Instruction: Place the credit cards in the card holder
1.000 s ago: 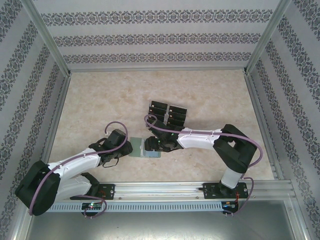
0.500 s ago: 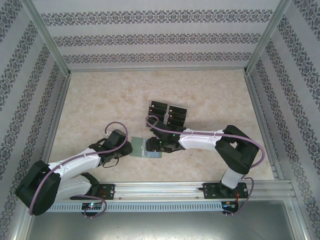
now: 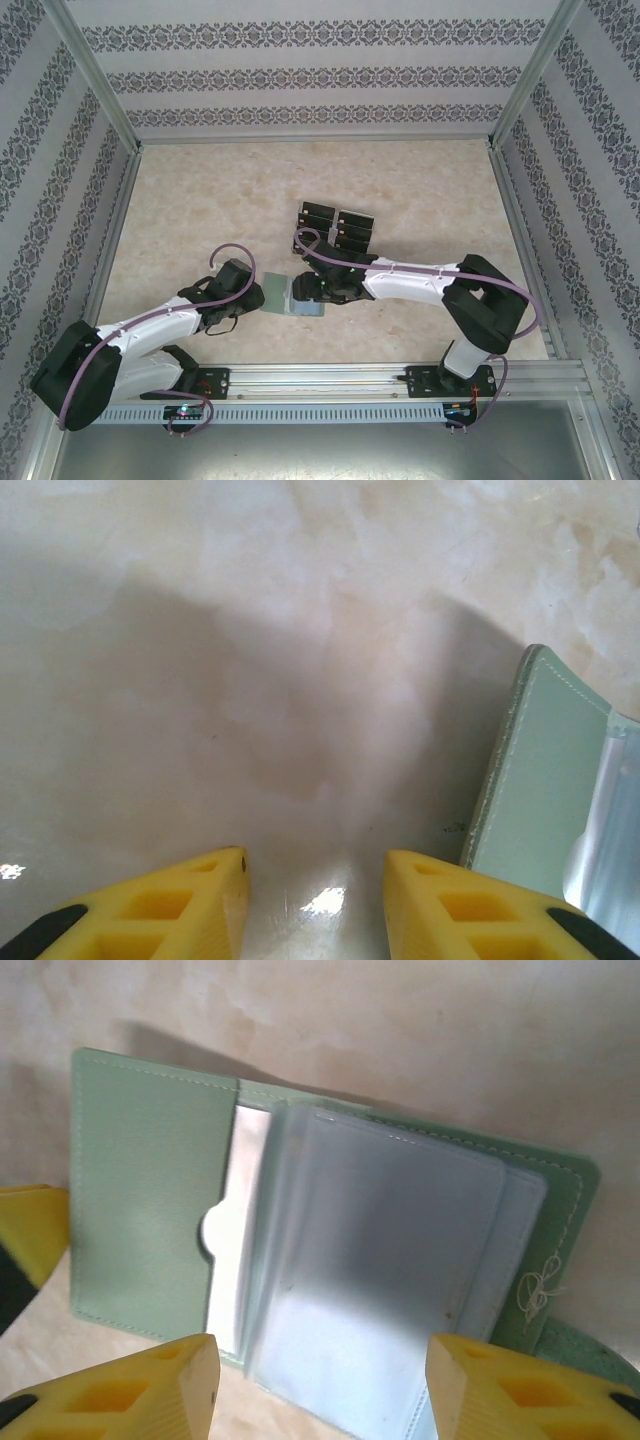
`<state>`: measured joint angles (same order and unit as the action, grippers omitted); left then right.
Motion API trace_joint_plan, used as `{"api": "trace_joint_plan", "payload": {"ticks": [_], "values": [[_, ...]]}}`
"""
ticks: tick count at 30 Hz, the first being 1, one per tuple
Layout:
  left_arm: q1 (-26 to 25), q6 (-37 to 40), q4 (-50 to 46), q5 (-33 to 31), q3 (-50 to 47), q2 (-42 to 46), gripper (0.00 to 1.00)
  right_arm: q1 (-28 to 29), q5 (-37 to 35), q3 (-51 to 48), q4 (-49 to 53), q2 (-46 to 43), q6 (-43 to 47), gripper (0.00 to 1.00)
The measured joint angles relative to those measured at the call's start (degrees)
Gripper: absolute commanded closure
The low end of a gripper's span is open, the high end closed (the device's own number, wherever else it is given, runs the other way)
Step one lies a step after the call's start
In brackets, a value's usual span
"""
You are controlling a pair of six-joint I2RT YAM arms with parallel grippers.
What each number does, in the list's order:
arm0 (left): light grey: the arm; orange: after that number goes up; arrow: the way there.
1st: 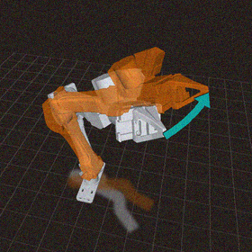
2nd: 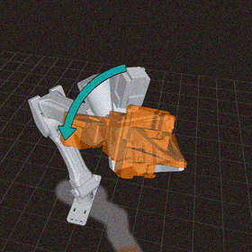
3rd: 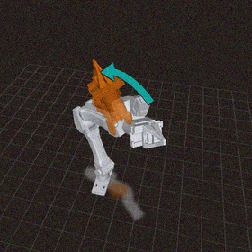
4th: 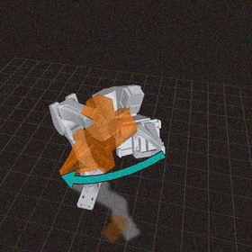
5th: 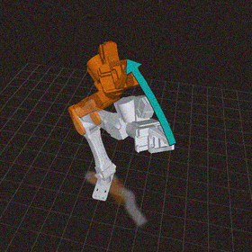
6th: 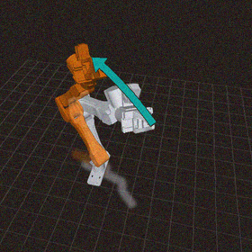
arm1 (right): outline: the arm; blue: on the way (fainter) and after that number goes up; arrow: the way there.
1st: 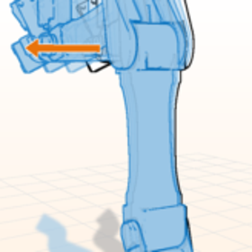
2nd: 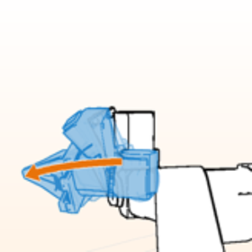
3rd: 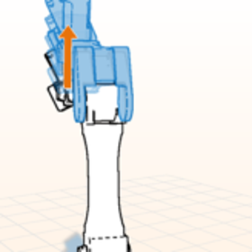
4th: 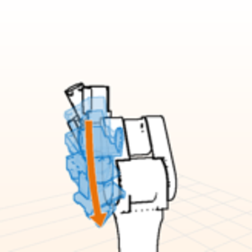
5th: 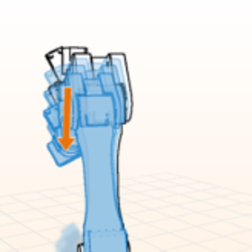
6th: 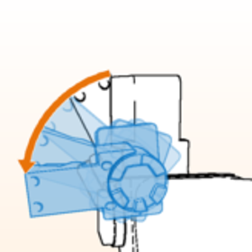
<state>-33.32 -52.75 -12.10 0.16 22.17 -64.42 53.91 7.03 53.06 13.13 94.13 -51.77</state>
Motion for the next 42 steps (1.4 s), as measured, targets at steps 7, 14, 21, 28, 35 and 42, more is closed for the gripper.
{"api": "trace_joint_plan", "payload": {"ticks": [7,14,21,28,35,42], "values": [[0.0,0.2,0.1,0.0,0.0,-0.3,0.60,0.0,-0.9,0.0,1.6,-1.2,0.0,0.42],[0.0,2.9,-1.7,0.2,2.6,-1.6,0.50,0.0,-1.1,0.0,1.7,1.4,0.0,0.43],[0.0,6.1,-2.6,0.0,7.3,-1.7,0.45,0.0,-1.2,0.0,1.7,2.2,0.0,0.43],[-0.1,8.0,-3.0,0.0,8.5,-5.0,0.44,0.0,-1.2,-0.1,1.6,2.6,0.0,0.43],[-2.4,10.6,-5.4,-1.7,11.0,-12.2,0.44,0.0,-1.2,-0.2,1.3,2.6,0.0,0.42],[-4.5,11.7,-6.7,-4.9,12.3,-14.6,0.45,0.0,-1.2,-0.6,0.6,2.6,-0.5,0.42]]}}
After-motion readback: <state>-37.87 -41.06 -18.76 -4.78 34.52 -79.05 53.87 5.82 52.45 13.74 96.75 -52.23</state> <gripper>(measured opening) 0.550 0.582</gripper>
